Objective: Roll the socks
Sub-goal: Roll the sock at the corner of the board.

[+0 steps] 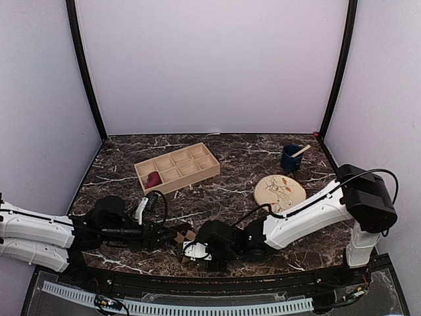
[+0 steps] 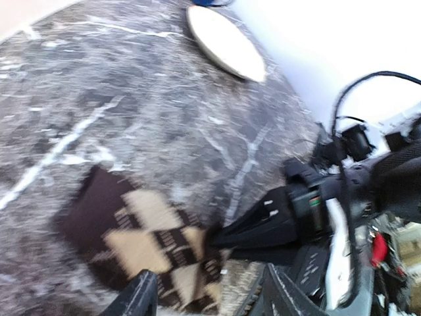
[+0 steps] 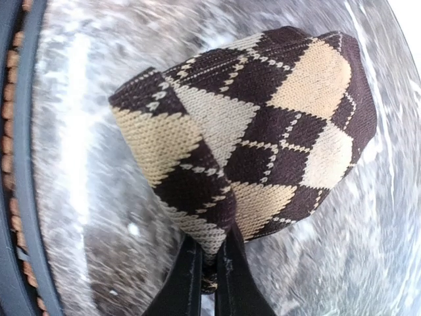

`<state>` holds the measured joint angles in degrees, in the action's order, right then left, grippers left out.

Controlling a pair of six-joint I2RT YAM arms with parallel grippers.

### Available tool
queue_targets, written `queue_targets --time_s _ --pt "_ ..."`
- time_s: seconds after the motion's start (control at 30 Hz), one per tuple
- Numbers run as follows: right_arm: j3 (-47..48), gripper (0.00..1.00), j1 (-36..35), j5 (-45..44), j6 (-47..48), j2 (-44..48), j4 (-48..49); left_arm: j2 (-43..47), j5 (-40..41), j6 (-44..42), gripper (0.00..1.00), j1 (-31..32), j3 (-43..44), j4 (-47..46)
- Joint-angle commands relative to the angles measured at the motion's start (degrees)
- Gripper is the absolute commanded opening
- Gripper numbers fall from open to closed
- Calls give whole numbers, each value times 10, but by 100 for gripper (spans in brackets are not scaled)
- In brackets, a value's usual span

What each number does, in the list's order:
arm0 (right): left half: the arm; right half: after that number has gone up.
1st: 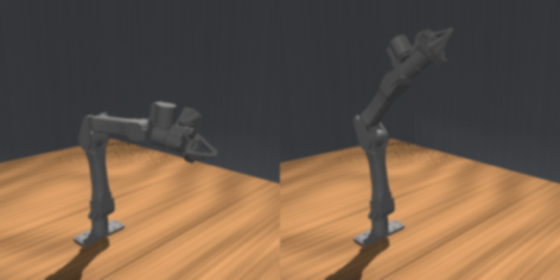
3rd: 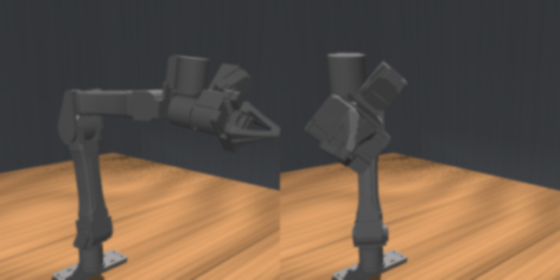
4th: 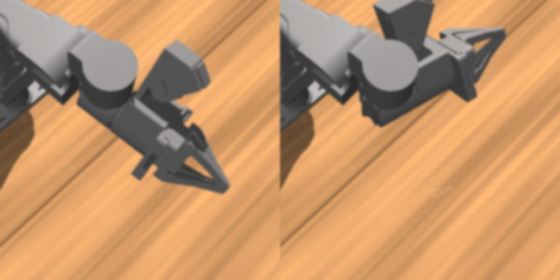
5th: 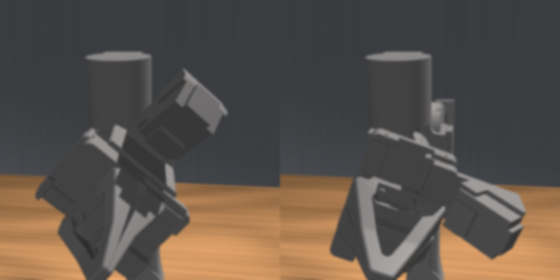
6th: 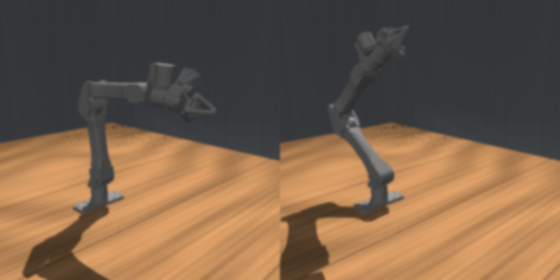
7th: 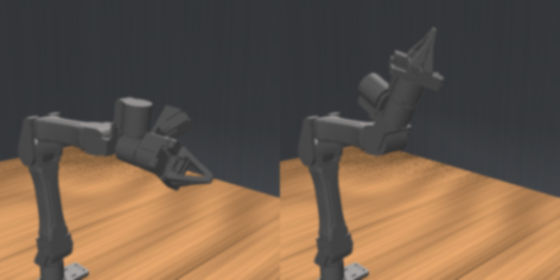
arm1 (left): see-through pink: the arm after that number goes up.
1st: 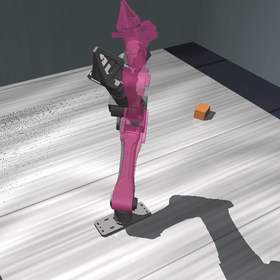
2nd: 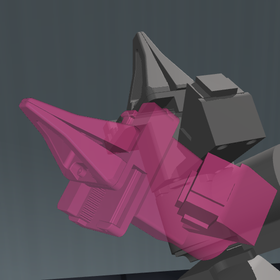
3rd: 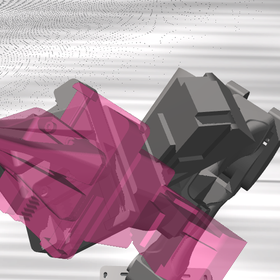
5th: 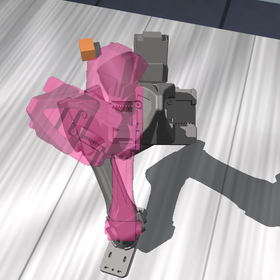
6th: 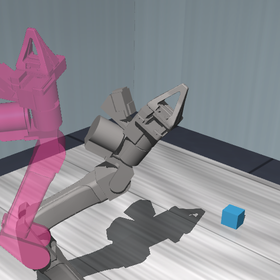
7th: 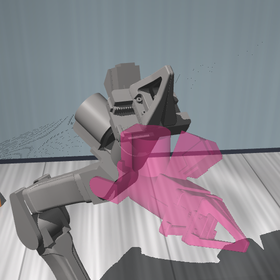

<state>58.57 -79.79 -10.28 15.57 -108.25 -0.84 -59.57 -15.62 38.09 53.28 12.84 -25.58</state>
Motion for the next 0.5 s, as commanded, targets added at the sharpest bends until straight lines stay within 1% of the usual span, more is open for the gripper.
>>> queue_targets --time_s 0.0,0.17,0.33,0.47 --pt "-13 0 12 -52 -48 14 -54 -8 72 -22 55 -3 14 108" --pt "-16 0 23 -107 -105 23 -100 -56 76 -12 53 -3 24 94" --pt "-20 0 35 -149 -186 37 -168 -99 65 -31 52 -3 52 88" --pt "4 0 36 -138 -253 35 -213 -131 45 -50 51 -3 62 63"
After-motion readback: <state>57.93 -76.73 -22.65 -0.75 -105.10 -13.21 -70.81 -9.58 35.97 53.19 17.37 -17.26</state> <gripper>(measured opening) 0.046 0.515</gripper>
